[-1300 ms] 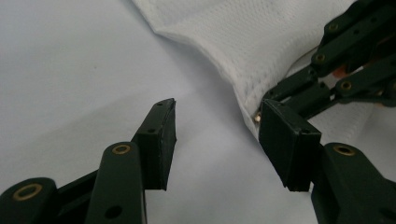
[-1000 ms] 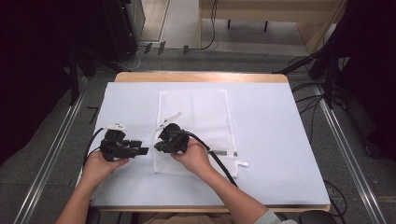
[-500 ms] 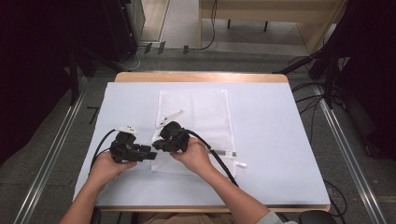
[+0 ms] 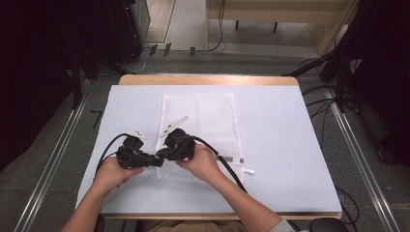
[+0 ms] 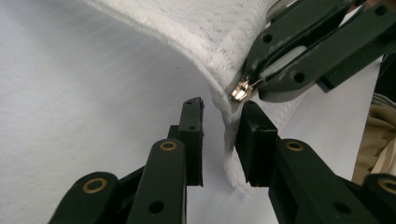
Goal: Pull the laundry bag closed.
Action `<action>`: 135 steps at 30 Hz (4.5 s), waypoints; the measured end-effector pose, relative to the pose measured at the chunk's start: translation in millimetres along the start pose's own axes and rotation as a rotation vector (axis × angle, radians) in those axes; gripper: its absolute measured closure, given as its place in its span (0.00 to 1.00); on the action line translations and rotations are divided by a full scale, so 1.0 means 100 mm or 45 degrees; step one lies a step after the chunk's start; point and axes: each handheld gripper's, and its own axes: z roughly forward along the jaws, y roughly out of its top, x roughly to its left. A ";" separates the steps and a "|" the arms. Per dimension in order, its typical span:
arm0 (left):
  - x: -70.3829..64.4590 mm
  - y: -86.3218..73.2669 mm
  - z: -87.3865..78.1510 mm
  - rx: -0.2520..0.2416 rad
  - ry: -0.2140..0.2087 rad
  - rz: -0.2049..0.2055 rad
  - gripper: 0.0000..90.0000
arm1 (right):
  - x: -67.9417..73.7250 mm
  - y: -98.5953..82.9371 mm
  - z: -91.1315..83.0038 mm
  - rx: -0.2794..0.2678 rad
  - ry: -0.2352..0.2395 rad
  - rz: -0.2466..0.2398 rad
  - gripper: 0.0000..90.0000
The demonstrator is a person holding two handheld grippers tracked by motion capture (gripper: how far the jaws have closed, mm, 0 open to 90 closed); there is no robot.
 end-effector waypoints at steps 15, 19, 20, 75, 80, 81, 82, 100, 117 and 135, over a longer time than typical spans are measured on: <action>-0.01 0.03 -0.01 0.041 -0.016 -0.027 0.98 | -0.04 -0.06 0.04 0.013 0.012 0.043 0.98; -0.02 0.03 0.00 0.054 -0.003 -0.019 0.98 | -0.08 -0.10 0.04 0.018 0.022 0.047 0.98; -0.02 0.03 0.00 0.056 -0.006 -0.021 0.98 | -0.08 -0.11 0.05 0.018 0.025 0.052 0.98; 0.01 0.02 -0.08 0.050 -0.027 0.016 0.99 | -0.32 -0.33 -0.04 0.106 -0.040 0.031 0.98; 0.02 0.02 -0.07 0.029 -0.008 0.026 0.98 | -0.35 -0.40 -0.11 0.093 -0.040 0.021 0.98; 0.03 0.01 -0.08 0.028 -0.008 0.028 0.98 | -0.34 -0.40 -0.12 0.083 -0.038 0.025 0.98; 0.03 0.01 -0.08 0.017 -0.007 0.028 0.98 | -0.34 -0.40 -0.13 0.077 -0.032 0.030 0.98; 0.02 0.00 -0.09 0.024 -0.017 0.035 0.98 | -0.37 -0.46 -0.19 0.074 -0.028 0.045 0.98; 0.02 -0.01 -0.10 0.027 -0.023 0.043 0.97 | -0.40 -0.52 -0.31 0.090 -0.041 0.068 0.98; 0.00 -0.01 -0.12 0.026 -0.025 0.051 0.97 | -0.48 -0.67 -0.44 0.074 -0.049 0.107 0.98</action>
